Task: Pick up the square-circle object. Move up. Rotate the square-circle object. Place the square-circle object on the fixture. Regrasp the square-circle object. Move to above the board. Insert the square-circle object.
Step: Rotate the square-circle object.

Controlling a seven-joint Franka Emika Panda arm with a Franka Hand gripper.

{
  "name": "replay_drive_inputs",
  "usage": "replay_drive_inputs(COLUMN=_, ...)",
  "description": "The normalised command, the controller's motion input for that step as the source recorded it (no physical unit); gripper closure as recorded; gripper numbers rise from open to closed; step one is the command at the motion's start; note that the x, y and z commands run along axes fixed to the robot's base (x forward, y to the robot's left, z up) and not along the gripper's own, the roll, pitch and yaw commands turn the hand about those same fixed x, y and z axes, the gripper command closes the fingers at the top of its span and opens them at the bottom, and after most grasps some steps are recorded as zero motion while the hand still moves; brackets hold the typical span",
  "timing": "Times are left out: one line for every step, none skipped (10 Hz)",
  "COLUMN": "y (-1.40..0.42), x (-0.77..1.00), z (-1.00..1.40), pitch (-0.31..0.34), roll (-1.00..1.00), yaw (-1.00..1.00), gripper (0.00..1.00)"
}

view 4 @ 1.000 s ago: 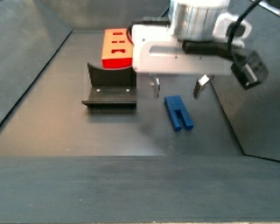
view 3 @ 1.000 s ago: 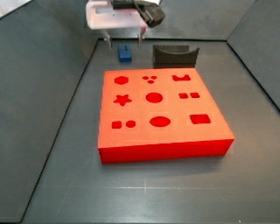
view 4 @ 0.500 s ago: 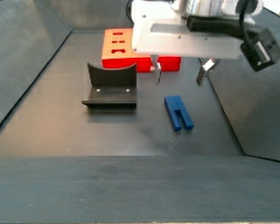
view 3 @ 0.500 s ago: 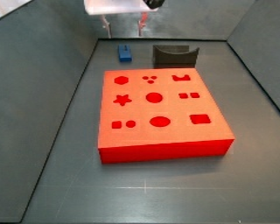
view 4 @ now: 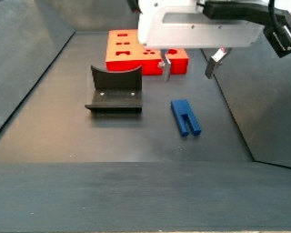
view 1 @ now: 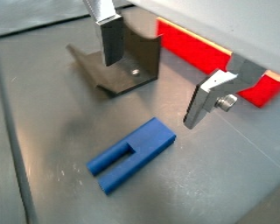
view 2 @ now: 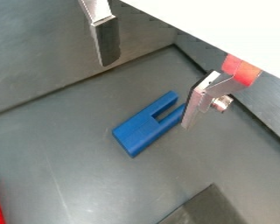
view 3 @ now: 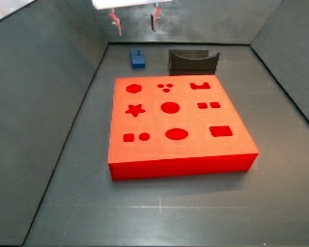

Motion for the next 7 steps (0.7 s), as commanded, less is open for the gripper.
replay_drive_inputs(y=0.0, x=0.03, z=-0.15, pitch=0.003, roll=0.0, yaw=1.0, gripper=0.0)
replay_drive_inputs(y=0.0, x=0.03, z=-0.08, pitch=0.003, roll=0.0, yaw=1.0, gripper=0.0)
replay_drive_inputs(y=-0.01, x=0.02, z=-0.05, pitch=0.003, roll=0.0, yaw=1.0, gripper=0.0)
replay_drive_inputs(y=-0.01, x=0.02, z=-0.05, pitch=0.004, roll=0.0, yaw=1.0, gripper=0.0)
replay_drive_inputs(y=-0.01, x=0.02, z=-0.05, pitch=0.004, roll=0.0, yaw=1.0, gripper=0.0)
replay_drive_inputs(y=-0.01, x=0.02, z=-0.04, pitch=0.004, roll=0.0, yaw=1.0, gripper=0.0)
replay_drive_inputs(y=-0.01, x=0.02, z=-0.04, pitch=0.004, roll=0.0, yaw=1.0, gripper=0.0)
